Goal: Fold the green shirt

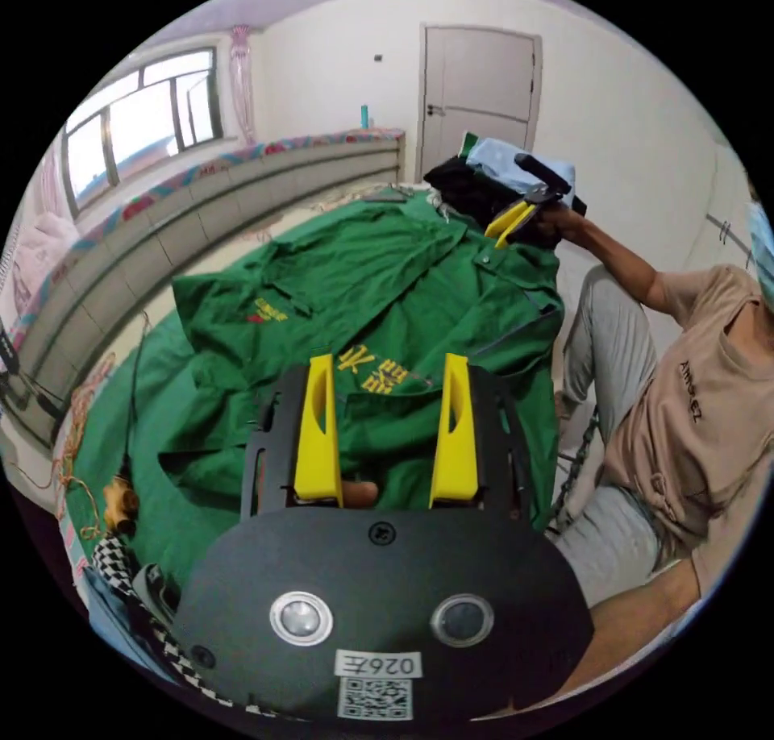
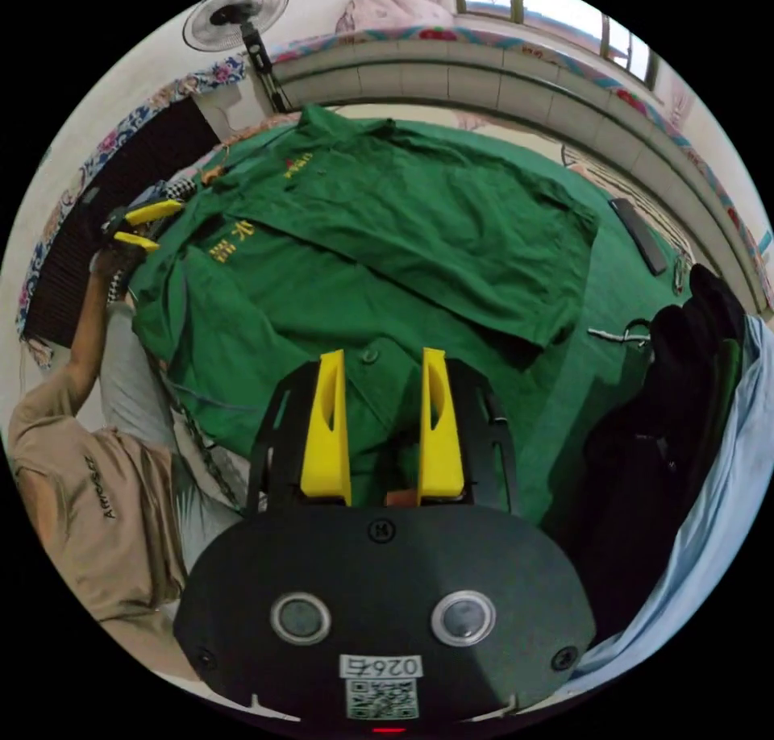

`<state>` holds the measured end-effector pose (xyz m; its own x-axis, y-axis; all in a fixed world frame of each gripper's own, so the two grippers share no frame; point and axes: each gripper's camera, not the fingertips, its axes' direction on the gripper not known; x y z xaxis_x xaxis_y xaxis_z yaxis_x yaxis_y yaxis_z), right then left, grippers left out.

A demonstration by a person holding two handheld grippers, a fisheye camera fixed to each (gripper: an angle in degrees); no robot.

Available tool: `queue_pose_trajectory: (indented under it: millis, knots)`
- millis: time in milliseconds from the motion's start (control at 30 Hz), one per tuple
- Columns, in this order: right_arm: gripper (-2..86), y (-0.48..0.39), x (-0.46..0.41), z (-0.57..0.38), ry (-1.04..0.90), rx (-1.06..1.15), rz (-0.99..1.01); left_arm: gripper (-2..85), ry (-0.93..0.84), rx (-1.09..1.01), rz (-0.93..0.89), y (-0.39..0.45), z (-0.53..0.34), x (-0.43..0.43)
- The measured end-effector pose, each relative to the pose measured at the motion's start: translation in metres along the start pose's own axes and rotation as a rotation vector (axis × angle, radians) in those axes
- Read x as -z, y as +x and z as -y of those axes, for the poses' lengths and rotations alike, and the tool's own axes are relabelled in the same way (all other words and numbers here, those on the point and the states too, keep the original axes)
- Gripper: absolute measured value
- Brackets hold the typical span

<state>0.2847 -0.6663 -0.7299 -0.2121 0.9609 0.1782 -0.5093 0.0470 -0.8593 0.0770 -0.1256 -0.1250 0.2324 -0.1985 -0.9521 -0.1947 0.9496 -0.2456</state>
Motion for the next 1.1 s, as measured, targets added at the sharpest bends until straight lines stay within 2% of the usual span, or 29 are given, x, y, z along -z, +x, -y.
queue_pose_trajectory:
  millis: [100, 167, 233, 333, 467, 533, 633, 700, 767, 1033, 1067, 1100]
  knots:
    - [12.5, 0.005, -0.028, -0.001, -0.097, -0.014, -0.029, 16.7, -0.078, 0.049, -0.03, -0.011, 0.0, -0.036]
    - [6.8, 0.009, -0.043, -0.004, -0.191, -0.009, -0.007, 11.3, -0.133, 0.035, -0.047, -0.009, 0.001, -0.055]
    - [1.4, 0.009, -0.039, -0.008, -0.2, 0.006, -0.028, 2.4, -0.271, -0.053, 0.001, 0.002, 0.005, -0.072]
    - [-1.0, 0.014, -0.008, -0.02, -0.108, -0.009, -0.04, 0.3, -0.288, -0.127, 0.104, 0.009, 0.006, -0.061]
    - [-1.2, 0.04, 0.042, -0.049, 0.128, -0.124, 0.066, 0.5, -0.124, -0.047, 0.006, -0.013, -0.004, -0.021]
    - [-1.2, 0.053, 0.054, -0.059, 0.195, -0.162, 0.132, 2.6, 0.029, 0.027, -0.033, -0.031, -0.017, 0.001]
    - [-1.2, 0.071, 0.065, -0.069, 0.248, -0.198, 0.188, 10.0, 0.209, 0.031, -0.011, -0.039, -0.029, 0.016]
    - [-1.2, 0.078, 0.07, -0.072, 0.268, -0.212, 0.211, 12.3, 0.242, 0.003, -0.025, -0.041, -0.029, 0.017]
    - [-1.2, 0.085, 0.074, -0.072, 0.275, -0.221, 0.226, 14.3, 0.232, 0.008, -0.038, -0.048, -0.026, 0.012]
    - [-1.2, 0.103, 0.085, -0.066, 0.262, -0.225, 0.197, 17.7, -0.061, 0.178, -0.039, -0.097, -0.003, -0.055]
    - [-1.2, 0.107, 0.087, -0.065, 0.267, -0.228, 0.203, 17.4, -0.079, 0.187, -0.05, -0.1, 0.001, -0.061]
    - [-1.2, 0.109, 0.087, -0.065, 0.267, -0.23, 0.206, 12.2, -0.123, 0.198, -0.075, -0.105, 0.007, -0.076]
